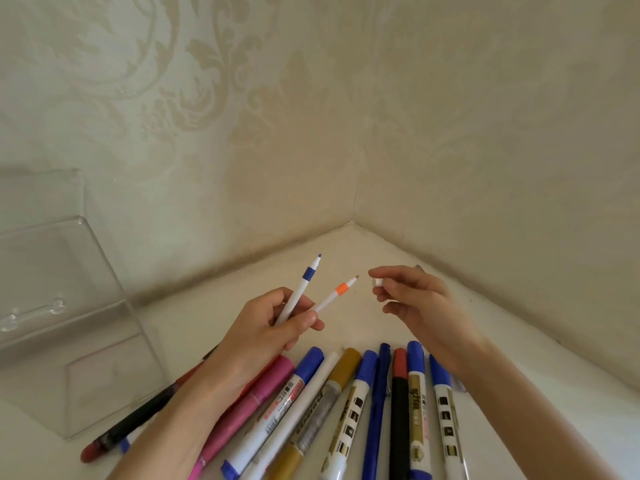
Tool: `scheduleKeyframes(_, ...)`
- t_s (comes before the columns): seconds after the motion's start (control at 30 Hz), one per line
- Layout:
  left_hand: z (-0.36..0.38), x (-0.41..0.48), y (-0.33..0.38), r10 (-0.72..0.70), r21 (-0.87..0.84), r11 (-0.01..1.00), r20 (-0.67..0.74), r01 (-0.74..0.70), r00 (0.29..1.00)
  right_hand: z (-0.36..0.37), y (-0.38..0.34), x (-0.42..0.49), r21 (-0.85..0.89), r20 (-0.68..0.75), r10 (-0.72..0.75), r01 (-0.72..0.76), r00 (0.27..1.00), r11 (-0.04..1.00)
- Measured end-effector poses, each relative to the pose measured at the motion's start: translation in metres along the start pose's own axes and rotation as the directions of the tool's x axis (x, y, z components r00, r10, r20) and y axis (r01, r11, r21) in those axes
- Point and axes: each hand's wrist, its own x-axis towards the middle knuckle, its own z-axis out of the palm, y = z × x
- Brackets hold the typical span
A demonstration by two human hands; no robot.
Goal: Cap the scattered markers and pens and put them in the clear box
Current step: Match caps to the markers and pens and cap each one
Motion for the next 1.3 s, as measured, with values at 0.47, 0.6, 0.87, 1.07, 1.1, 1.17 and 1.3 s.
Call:
scheduleKeyframes(0.47, 0.006, -0.003, 0.003, -0.013, 0.072, 0.997, 0.035, 0.011, 0.999, 0.007, 0.006, -0.001, 0.119, -0.113, -0.058, 0.072, 0.992, 0.99)
scheduleKeyframes(0.6, 0.006, -0.005, 0.004, -0.007, 0.084, 0.996, 0.048, 0.003, 0.999, 0.005, 0.006, -0.002, 0.072, -0.066, -0.062, 0.066, 0.996, 0.995)
scheduleKeyframes(0.87, 0.006, -0.007, 0.009, -0.013, 0.09, 0.996, 0.094, 0.005, 0.996, -0.006, -0.002, -0.007, -0.002, 0.157, -0.021, 0.022, 0.987, 1.0)
scheduleKeyframes(1.07, 0.015, -0.006, 0.003, -0.01, 0.13, 0.992, 0.073, 0.001, 0.997, 0.002, 0.007, -0.009, -0.046, 0.067, -0.047, 0.051, 0.997, 0.998)
scheduleKeyframes(1.1, 0.015, -0.006, 0.002, -0.005, 0.141, 0.99, 0.069, -0.005, 0.998, 0.003, 0.008, -0.01, -0.046, 0.063, -0.043, 0.046, 0.997, 0.998)
scheduleKeyframes(1.17, 0.014, -0.005, 0.0, 0.029, 0.191, 0.981, 0.064, -0.04, 0.998, 0.003, 0.01, -0.01, -0.044, 0.063, -0.032, 0.034, 0.998, 0.998)
scheduleKeyframes(1.3, 0.012, -0.006, -0.002, 0.104, 0.265, 0.957, 0.069, -0.118, 0.992, 0.007, 0.01, -0.01, 0.005, 0.052, -0.015, 0.015, 0.999, 1.0)
